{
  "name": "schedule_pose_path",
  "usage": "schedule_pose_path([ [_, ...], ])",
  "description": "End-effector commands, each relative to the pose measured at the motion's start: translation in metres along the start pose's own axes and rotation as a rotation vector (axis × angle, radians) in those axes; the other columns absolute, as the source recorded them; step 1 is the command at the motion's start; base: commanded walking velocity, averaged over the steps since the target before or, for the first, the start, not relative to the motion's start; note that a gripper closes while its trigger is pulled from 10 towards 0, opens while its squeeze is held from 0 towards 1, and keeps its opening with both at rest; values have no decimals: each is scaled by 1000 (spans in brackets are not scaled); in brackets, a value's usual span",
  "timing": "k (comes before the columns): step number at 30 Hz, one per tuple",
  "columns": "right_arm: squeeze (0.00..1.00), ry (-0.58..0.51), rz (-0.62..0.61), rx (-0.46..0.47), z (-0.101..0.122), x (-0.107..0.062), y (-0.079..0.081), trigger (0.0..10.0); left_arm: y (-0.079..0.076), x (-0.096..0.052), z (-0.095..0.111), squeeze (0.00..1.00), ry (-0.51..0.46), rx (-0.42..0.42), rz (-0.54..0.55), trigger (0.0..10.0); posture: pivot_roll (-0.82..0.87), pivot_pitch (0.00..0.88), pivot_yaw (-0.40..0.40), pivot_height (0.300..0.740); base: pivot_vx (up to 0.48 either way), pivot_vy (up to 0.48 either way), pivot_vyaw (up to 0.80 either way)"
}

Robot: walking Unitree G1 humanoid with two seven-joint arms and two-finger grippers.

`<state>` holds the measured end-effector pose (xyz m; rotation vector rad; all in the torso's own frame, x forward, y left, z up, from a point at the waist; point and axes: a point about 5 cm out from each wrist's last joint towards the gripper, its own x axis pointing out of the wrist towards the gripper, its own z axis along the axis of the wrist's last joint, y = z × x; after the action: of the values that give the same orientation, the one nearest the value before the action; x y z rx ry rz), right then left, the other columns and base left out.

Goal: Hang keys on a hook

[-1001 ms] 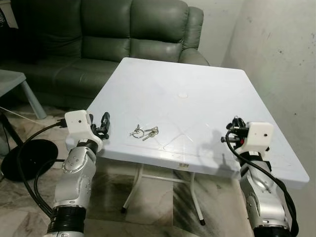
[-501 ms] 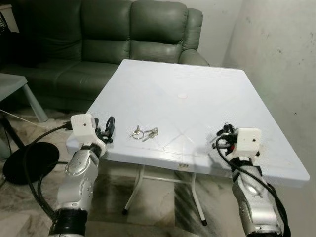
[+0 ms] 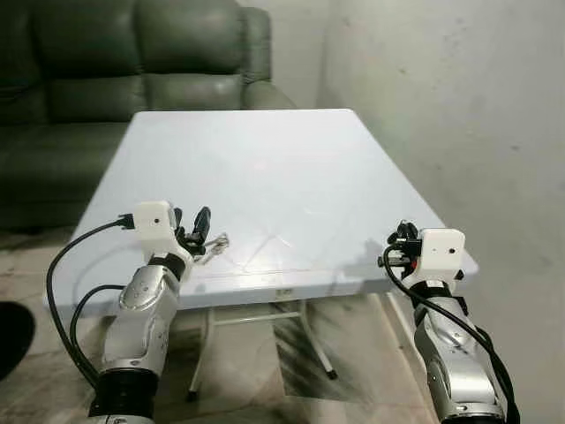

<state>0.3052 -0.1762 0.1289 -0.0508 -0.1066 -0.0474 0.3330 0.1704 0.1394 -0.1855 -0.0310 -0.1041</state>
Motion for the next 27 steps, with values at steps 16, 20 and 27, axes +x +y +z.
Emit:
schedule_pose_path([
  [16, 0, -25, -6, -4, 8, 0, -1, 10000, 1, 2, 3, 0, 10, 3, -12, 10000, 12, 0, -15, 740, 0, 0, -781],
  [20, 0, -25, -6, -6, 8, 0, -1, 10000, 1, 2, 2, 0, 10, -1, -12, 10000, 13, 0, -18, 740, 0, 0, -783],
  [27, 0, -28, -5, -7, 10, 2, -1, 10000, 0, 3, 2, 0, 12, -10, -11, 10000, 15, 0, -21, 740, 0, 306, -782],
])
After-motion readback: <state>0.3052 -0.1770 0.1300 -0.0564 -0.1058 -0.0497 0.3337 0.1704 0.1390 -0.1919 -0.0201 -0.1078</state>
